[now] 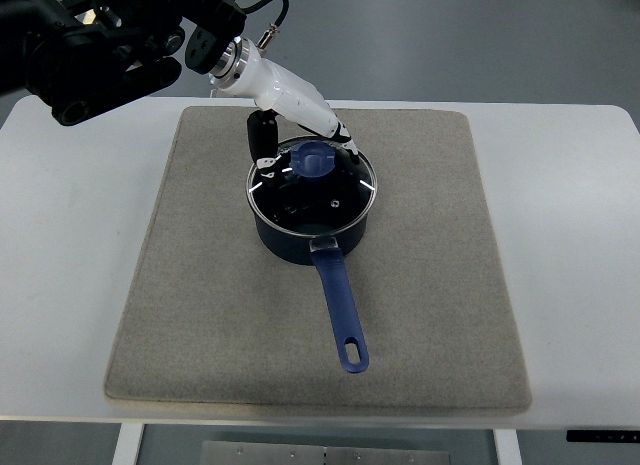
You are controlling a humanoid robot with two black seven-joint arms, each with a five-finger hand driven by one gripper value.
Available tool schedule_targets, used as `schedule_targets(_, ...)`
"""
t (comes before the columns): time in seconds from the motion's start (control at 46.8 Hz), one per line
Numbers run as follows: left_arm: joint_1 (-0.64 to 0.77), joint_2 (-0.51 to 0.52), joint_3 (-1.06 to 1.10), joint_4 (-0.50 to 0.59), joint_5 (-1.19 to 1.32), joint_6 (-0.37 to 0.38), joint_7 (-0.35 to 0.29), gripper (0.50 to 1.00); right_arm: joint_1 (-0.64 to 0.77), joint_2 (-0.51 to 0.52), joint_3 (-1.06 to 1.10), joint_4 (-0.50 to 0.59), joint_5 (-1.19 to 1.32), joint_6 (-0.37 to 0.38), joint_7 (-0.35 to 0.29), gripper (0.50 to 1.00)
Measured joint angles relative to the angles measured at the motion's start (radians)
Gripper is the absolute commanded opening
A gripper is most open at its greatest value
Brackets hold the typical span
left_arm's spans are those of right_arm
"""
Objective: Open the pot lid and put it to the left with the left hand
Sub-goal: 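Lower the left hand onto the blue knob of the glass lid, then close the left hand fingers around the blue lid knob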
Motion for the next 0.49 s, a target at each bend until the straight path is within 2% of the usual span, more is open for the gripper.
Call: schedule_targets(0.492,0.008,0.000,0.004,0.001,0.003,0.000,0.000,0.988,0.001,0.000,-0.001,0.000,0.000,0.000,0.000,0.915)
